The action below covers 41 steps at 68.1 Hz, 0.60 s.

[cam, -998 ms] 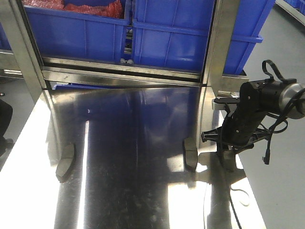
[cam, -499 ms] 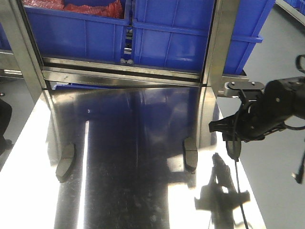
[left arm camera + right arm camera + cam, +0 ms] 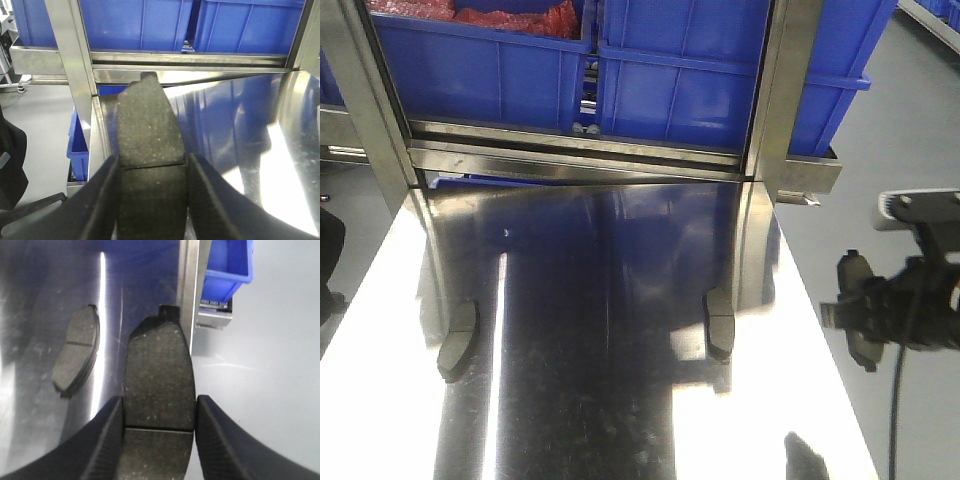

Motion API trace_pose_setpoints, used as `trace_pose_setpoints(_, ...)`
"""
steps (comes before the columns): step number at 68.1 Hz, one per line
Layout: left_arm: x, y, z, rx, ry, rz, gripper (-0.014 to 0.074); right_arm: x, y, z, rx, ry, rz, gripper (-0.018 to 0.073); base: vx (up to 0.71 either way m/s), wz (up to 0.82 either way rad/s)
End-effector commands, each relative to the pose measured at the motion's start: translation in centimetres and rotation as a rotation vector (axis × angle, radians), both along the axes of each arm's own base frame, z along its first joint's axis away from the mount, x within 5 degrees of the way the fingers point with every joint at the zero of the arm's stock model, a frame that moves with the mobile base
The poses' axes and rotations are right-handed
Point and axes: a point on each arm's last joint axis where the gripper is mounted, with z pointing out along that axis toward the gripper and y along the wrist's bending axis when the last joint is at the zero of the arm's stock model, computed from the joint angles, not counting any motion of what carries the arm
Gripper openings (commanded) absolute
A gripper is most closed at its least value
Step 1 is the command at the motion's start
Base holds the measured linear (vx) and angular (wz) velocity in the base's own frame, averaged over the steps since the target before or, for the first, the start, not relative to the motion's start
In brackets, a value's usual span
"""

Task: Move and align brake pads A on conveyor
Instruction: 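Lift the grasped brake pad off the table with the right gripper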

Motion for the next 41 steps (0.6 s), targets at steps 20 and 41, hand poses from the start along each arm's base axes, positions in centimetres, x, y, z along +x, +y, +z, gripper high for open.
trace_pose_setpoints(20,0.1,0.0,1.8,-0.021,-0.119,0.002,0.0072,-8.2,-1.5,3.5,0.044,-0.425,0.031,0.0024,0.00,0.00)
trace_pose_setpoints(41,0.1,0.0,1.8,-0.021,-0.119,0.002,0.0072,-13.7,-2.4,3.7,0.092,-0.716,0.030,0.0024,0.00,0.00)
